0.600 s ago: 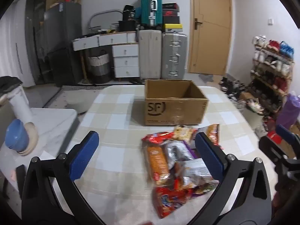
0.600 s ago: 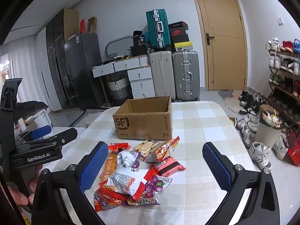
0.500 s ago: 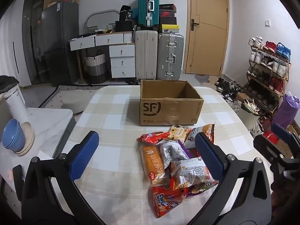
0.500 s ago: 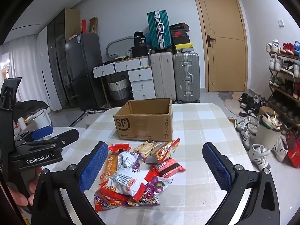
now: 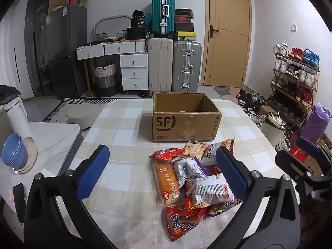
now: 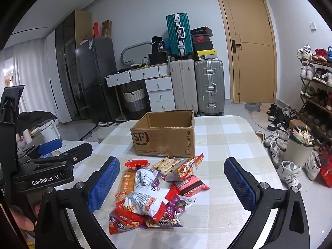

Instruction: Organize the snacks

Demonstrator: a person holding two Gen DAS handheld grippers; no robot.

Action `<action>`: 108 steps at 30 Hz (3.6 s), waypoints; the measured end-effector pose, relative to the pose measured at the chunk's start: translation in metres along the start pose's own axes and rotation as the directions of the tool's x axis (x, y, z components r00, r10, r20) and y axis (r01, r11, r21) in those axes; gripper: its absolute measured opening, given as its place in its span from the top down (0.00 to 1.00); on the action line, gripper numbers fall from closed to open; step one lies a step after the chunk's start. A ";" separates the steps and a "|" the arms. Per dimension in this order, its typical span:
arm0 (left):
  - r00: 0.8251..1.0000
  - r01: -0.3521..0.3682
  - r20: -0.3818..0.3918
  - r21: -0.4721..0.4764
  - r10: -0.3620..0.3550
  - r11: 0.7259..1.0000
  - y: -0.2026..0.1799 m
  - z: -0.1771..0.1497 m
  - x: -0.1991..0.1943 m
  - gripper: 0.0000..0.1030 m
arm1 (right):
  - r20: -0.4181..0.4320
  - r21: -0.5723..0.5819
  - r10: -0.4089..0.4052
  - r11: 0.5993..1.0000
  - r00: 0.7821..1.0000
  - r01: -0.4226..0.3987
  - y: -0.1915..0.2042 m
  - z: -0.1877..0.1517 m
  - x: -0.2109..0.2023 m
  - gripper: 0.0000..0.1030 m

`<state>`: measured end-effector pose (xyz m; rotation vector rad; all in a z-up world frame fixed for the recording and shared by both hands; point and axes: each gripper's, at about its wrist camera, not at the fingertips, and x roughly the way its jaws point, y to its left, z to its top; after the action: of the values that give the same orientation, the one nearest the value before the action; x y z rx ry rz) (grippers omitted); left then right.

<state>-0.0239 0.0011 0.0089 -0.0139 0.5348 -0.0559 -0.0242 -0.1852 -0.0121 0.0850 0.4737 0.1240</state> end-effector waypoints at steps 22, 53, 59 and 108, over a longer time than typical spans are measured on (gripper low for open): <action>1.000 0.003 0.000 0.017 -0.003 1.000 -0.006 -0.003 -0.010 0.01 | -0.003 0.017 0.016 1.000 1.000 -0.016 0.002 0.001 -0.001 0.01; 1.000 0.012 -0.002 0.020 -0.012 1.000 -0.007 -0.007 -0.011 0.01 | -0.015 0.029 0.024 0.999 1.000 -0.024 0.000 -0.005 0.001 0.01; 1.000 0.011 -0.012 0.020 -0.011 1.000 -0.006 -0.010 -0.008 0.01 | -0.022 0.034 0.022 0.999 1.000 -0.021 -0.001 -0.008 0.002 0.01; 0.788 0.442 -0.428 -0.108 -0.443 0.891 0.023 -0.139 0.103 0.58 | -0.259 0.083 0.163 0.986 0.952 -0.146 -0.003 -0.037 0.073 0.01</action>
<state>-0.0050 0.0188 -0.1641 -0.1332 0.9848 -0.5336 0.0236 -0.1761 -0.0785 0.1688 0.7390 0.2766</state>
